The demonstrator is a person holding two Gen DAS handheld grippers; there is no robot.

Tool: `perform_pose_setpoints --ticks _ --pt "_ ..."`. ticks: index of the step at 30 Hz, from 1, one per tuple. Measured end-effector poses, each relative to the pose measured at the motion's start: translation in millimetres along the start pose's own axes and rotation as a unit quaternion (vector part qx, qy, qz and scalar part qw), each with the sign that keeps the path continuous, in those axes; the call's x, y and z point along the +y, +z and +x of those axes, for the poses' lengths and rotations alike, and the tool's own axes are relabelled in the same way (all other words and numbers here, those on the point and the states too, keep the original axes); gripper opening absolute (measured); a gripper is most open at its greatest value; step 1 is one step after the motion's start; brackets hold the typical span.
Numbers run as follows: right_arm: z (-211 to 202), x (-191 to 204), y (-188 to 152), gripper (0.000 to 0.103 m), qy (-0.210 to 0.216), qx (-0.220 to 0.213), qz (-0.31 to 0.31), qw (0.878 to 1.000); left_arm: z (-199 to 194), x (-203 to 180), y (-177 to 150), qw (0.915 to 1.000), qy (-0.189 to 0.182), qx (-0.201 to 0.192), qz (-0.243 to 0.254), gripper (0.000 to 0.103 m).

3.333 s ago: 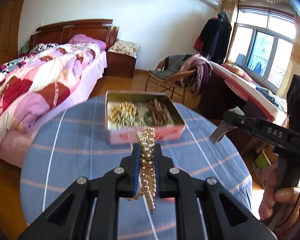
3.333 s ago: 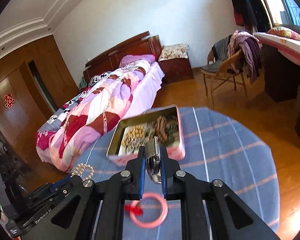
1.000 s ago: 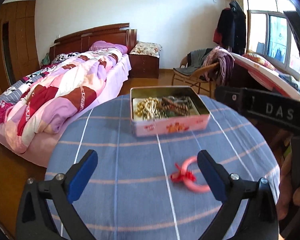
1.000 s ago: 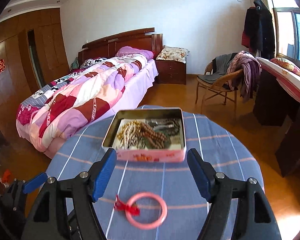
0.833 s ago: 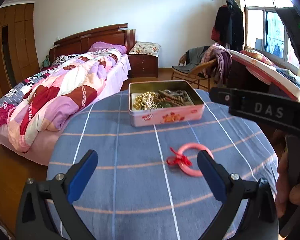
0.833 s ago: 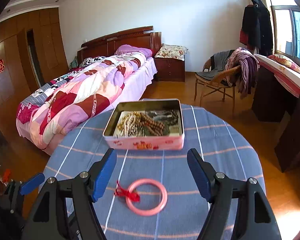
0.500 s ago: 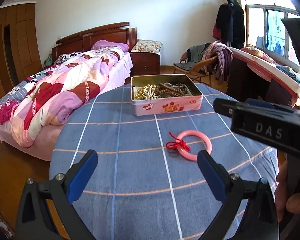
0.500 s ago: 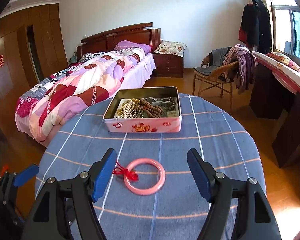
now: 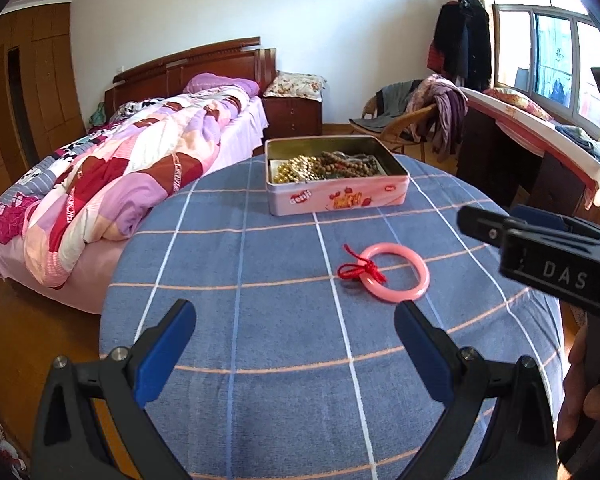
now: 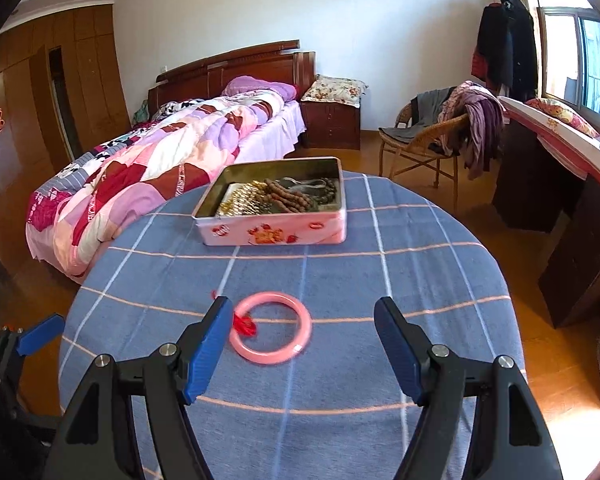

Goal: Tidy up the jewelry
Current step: 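Withdraw both tools back over the pink bangle, then grasp the red ribbon on the pink bangle with the left tool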

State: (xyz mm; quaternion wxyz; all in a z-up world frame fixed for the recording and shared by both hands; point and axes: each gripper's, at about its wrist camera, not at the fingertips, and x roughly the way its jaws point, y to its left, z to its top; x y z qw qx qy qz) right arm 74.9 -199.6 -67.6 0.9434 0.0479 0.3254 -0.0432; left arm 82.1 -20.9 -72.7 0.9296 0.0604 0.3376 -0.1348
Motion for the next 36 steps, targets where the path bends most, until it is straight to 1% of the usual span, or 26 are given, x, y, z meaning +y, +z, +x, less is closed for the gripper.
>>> perform_pose_setpoints --ticks 2,5,7,9,10,11,12,13,14,16,17,18,19,20,21,22,23,24,26,28,29,31,34,35,36 --pt "1.3 -8.0 -6.0 0.073 -0.006 0.005 0.003 1.0 4.9 -0.5 -1.5 1.0 -0.002 0.009 0.004 0.101" --pt "3.1 -20.1 -14.2 0.073 -0.002 0.011 0.018 1.0 15.4 -0.4 0.3 0.9997 -0.007 0.023 -0.005 0.101" --pt "4.4 -25.5 -16.8 0.073 -0.007 0.011 0.023 1.0 21.9 -1.6 6.7 0.9992 -0.027 0.025 -0.015 0.101" --pt "7.0 -30.1 -17.1 0.073 -0.013 0.012 0.029 0.999 28.4 -6.1 15.9 0.9986 -0.046 0.018 -0.019 0.093" --pt "8.0 -31.9 -16.5 0.073 -0.013 0.013 0.031 0.999 31.8 -8.9 18.5 0.9983 -0.052 0.019 -0.018 0.086" --pt "9.3 -33.8 -16.3 0.073 -0.012 0.015 0.034 0.999 40.8 -15.3 24.3 0.9975 -0.064 0.027 -0.014 0.083" --pt "11.6 -34.9 -15.7 0.073 -0.011 0.017 0.035 0.999 47.9 -20.1 27.7 0.9971 -0.068 0.033 -0.011 0.081" --pt "13.7 -35.2 -15.0 0.073 -0.012 0.019 0.034 0.999 56.8 -26.2 31.0 0.997 -0.066 0.039 -0.006 0.075" --pt "15.1 -35.9 -14.8 0.073 -0.013 0.021 0.033 0.999 64.2 -30.5 33.0 0.997 -0.063 0.046 -0.002 0.068" --pt "17.5 -36.4 -15.0 0.073 -0.014 0.024 0.03 0.999 81.7 -40.5 36.2 0.9952 -0.071 0.067 0.002 0.062" --pt "18.7 -37.5 -14.8 0.073 -0.013 0.026 0.03 0.999 89.2 -44.7 36.8 0.9944 -0.073 0.076 0.002 0.062" --pt "20.2 -38.9 -14.9 0.073 -0.012 0.028 0.031 0.999 93.1 -47.4 36.8 0.9941 -0.072 0.081 0.003 0.062" --pt "21.7 -39.9 -14.1 0.073 -0.012 0.029 0.033 0.999 96.9 -50.3 36.2 0.994 -0.069 0.085 0.006 0.059" --pt "23.0 -41.1 -14.1 0.073 -0.012 0.031 0.034 0.999 100.3 -53.8 34.8 0.9938 -0.064 0.09 0.011 0.047" --pt "24.9 -42.7 -14.2 0.073 -0.011 0.034 0.036 0.999 104.7 -56.6 32.4 0.9931 -0.059 0.1 0.016 0.039" --pt "26.1 -43.7 -14.1 0.073 -0.01 0.036 0.038 0.999 107.5 -57.0 30.7 0.9921 -0.06 0.109 0.016 0.026" --pt "27.3 -44.7 -14.1 0.073 -0.009 0.037 0.04 0.999 110.5 -54.7 26.9 0.9907 -0.063 0.121 0.009 0.018" --pt "27.9 -45.4 -13.7 0.073 -0.009 0.036 0.041 0.998 110.6 -52.1 24.0 0.9907 -0.063 0.12 0.002 0.018" --pt "29.7 -45.9 -13.5 0.073 -0.01 0.037 0.042 0.998 105.8 -43.1 22.7 0.9898 -0.083 0.114 -0.018 0.012" --pt "31.4 -46.2 -13.1 0.073 -0.008 0.04 0.045 0.998 95.8 -31.9 22.8 0.9893 -0.103 0.097 -0.035 0.012" --pt "31.8 -46.1 -13.4 0.073 -0.007 0.04 0.047 0.998 90.4 -27.7 23.4 0.9895 -0.108 0.088 -0.039 0.012" --pt "32.7 -45.5 -13.6 0.073 -0.006 0.04 0.047 0.998 71.9 -14.1 23.9 0.9887 -0.124 0.065 -0.054 0.012" --pt "35.8 -41.5 -15.0 0.073 0.0 0.047 0.045 0.998 52.9 2.5 22.6 0.9855 -0.147 0.049 -0.07 0.012" --pt "37.3 -39.9 -15.5 0.073 0.003 0.049 0.045 0.998 47.7 7.8 19.9 0.9836 -0.159 0.049 -0.071 0.012" --pt "39.2 -37.4 -16.2 0.073 0.01 0.054 0.046 0.997 48.0 9.2 19.1 0.9833 -0.16 0.052 -0.069 0.012"
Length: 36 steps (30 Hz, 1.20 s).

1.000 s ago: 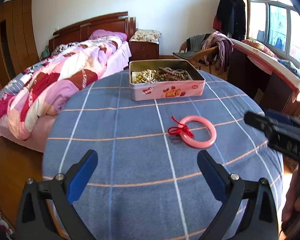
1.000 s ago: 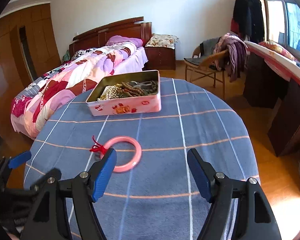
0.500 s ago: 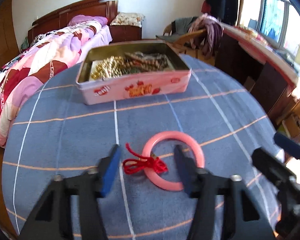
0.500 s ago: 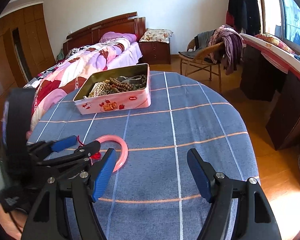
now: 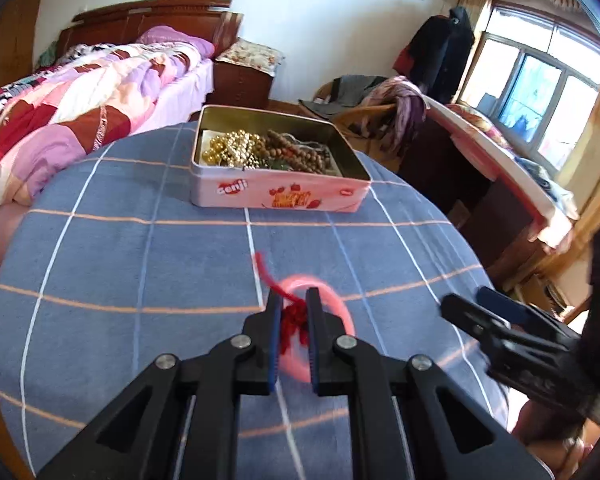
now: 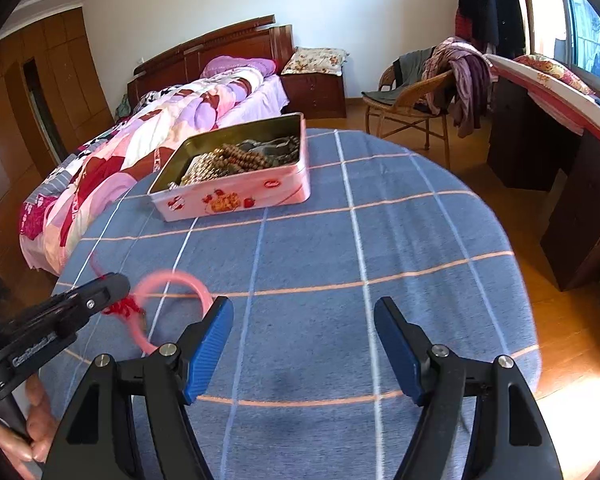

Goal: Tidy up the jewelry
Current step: 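Grasp the red ribbon on the pink bangle with the left tool, then grasp the pink bangle with the right tool while the left tool holds the red ribbon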

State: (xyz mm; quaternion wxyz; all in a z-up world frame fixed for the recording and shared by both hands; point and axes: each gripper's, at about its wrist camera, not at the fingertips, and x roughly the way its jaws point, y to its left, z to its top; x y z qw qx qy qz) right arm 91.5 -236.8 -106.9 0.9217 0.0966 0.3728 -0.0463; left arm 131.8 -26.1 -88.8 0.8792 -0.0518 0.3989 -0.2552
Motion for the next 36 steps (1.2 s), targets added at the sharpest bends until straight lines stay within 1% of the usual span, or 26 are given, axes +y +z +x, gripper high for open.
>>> perform_pose_setpoints --ticks 4,8,12,13,14,16,18,19,21,22,23,26,28,30,34,36 --pt "2.1 12.9 -4.2 0.073 0.017 0.008 -0.01 1.0 -0.2 8.7 -10.3 0.9995 0.031 0.006 0.005 0.012" --pt "11.5 34.5 -8.3 0.073 0.035 0.021 -0.04 0.998 -3.3 20.8 -14.0 0.9993 0.037 0.005 -0.008 0.01" --pt "32.2 54.3 -3.9 0.071 0.052 0.044 -0.053 0.996 -13.9 21.6 -15.2 0.9985 0.055 -0.006 0.006 0.01" --pt "36.6 58.3 -4.2 0.067 0.053 0.048 -0.057 0.996 -16.3 21.3 -15.5 0.9982 0.058 -0.009 0.011 0.01" --pt "42.3 63.3 -4.5 0.06 0.049 0.054 -0.064 0.995 -18.2 21.2 -15.4 0.9979 0.062 -0.011 0.015 0.01" --pt "53.4 72.5 -6.5 0.056 0.046 0.07 -0.078 0.993 -21.7 22.7 -15.3 0.9977 0.064 -0.015 0.017 0.01" --pt "62.9 79.8 -10.6 0.054 0.043 0.083 -0.088 0.992 -23.2 26.4 -14.6 0.9978 0.064 -0.016 0.011 0.01" --pt "62.4 82.9 -12.5 0.05 0.035 0.076 -0.096 0.992 -23.9 27.7 -14.6 0.9978 0.064 -0.017 0.008 0.01" --pt "63.3 88.5 -14.5 0.028 0.026 0.076 -0.116 0.99 -25.6 28.0 -14.2 0.9976 0.065 -0.02 0.01 0.01" --pt "62.9 88.4 -14.2 0.014 0.023 0.074 -0.12 0.99 -25.3 27.7 -14.0 0.9975 0.067 -0.02 0.012 0.01" --pt "63.7 87.3 -13.9 0.01 0.024 0.077 -0.12 0.989 -24.2 27.6 -13.9 0.9974 0.069 -0.018 0.012 0.01" --pt "60.6 79.9 -13.0 0.01 0.024 0.081 -0.111 0.99 -23.3 28.3 -15.1 0.9971 0.074 -0.014 0.01 0.01" --pt "51.7 71.6 -12.6 0.01 0.027 0.073 -0.095 0.992 -23.9 26.8 -15.1 0.9968 0.078 -0.014 0.011 0.01" --pt "39.3 63.9 -10.0 0.01 0.03 0.058 -0.076 0.995 -25.0 24.6 -15.0 0.9963 0.083 -0.015 0.014 0.01" --pt "12.2 50.3 -3.0 0.01 0.024 0.022 -0.057 0.998 -25.8 13.7 -11.3 0.9928 0.114 -0.014 0.034 0.01" --pt "0.3 43.5 0.1 0.01 0.02 0.008 -0.048 0.999 -28.1 9.6 -9.8 0.9919 0.12 -0.017 0.038 0.01"
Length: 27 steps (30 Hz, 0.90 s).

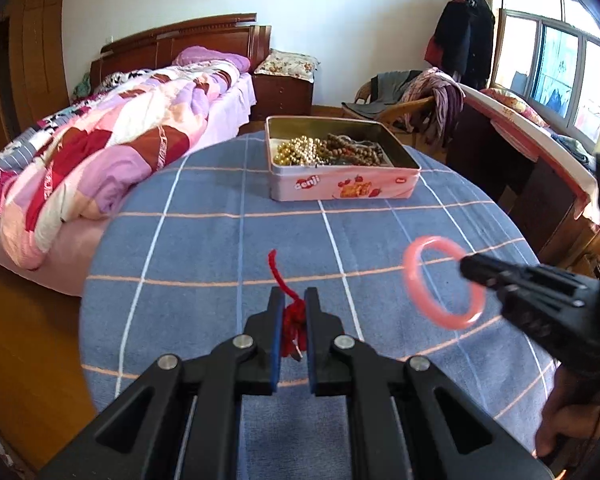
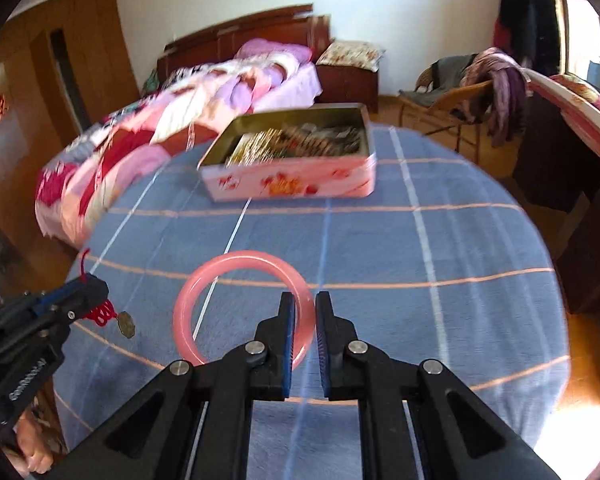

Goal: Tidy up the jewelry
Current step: 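Grasp the pink bangle with the right tool while the left tool holds the red ribbon, then carry the pink bangle and red ribbon down into the tin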

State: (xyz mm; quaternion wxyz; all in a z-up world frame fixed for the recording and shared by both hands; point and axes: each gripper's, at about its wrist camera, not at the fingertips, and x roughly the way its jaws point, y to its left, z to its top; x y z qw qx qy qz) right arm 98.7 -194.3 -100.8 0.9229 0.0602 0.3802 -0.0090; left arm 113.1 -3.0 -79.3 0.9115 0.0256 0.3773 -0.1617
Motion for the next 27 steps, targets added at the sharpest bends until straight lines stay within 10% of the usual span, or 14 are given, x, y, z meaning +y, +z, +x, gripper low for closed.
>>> perform_pose_setpoints --ticks 27 --pt "-65.0 -1.1 17.3 0.01 -0.048 -0.076 -0.012 0.996 -32.3 -18.0 6.5 0.9989 -0.018 -0.041 0.014 0.01"
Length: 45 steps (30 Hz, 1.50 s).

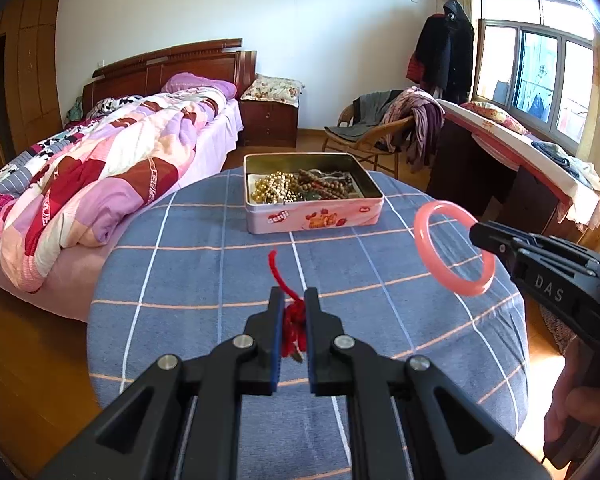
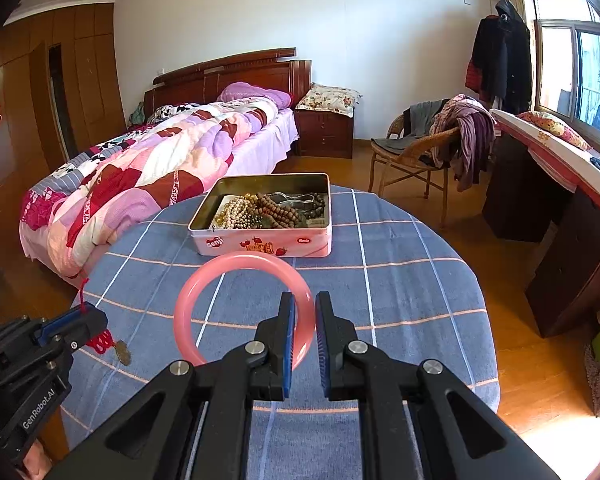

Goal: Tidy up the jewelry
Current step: 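Carry the pink bangle and red ribbon down into the tin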

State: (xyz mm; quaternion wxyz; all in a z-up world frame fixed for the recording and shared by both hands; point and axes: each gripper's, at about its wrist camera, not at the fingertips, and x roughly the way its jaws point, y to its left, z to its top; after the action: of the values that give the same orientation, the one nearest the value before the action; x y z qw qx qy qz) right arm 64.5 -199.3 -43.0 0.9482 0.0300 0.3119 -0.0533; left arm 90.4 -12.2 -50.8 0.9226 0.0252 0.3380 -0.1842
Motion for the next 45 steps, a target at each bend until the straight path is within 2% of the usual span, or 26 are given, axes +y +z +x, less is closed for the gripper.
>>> perform_pose_setpoints --ticks 8,11,14,17,22,27,33,45 --pt "18.9 -2.6 21.0 0.01 0.008 -0.003 0.001 1.0 12.0 1.6 21.7 0.9998 -0.019 -0.006 -0.009 0.01" --pt "29.4 -7.3 36.9 0.01 0.004 -0.012 0.0 1.0 22.4 0.4 45.2 0.9996 -0.023 -0.015 -0.006 0.01" --pt "42.8 -16.3 61.2 0.01 0.0 -0.024 0.01 1.0 33.6 3.6 69.0 0.9986 -0.041 -0.026 -0.023 0.01" --pt "66.0 -19.4 85.3 0.01 -0.01 -0.031 0.01 0.999 52.7 6.9 94.8 0.9975 -0.048 -0.037 -0.035 0.01" --pt "129.0 -19.2 110.4 0.01 -0.018 -0.008 0.017 1.0 102.2 7.3 125.8 0.9982 -0.034 -0.035 -0.033 0.01" --pt "185.2 -21.5 117.2 0.01 -0.019 0.022 0.029 0.999 141.4 9.5 129.7 0.999 -0.025 -0.017 -0.033 0.01" --pt "234.1 -20.8 118.8 0.01 -0.022 0.052 0.025 0.998 178.3 9.9 125.7 0.9992 -0.014 0.013 -0.035 0.01" --pt "271.3 -10.4 119.0 0.01 -0.026 0.067 0.001 0.997 210.7 8.1 125.0 0.9989 0.004 0.036 -0.03 0.009"
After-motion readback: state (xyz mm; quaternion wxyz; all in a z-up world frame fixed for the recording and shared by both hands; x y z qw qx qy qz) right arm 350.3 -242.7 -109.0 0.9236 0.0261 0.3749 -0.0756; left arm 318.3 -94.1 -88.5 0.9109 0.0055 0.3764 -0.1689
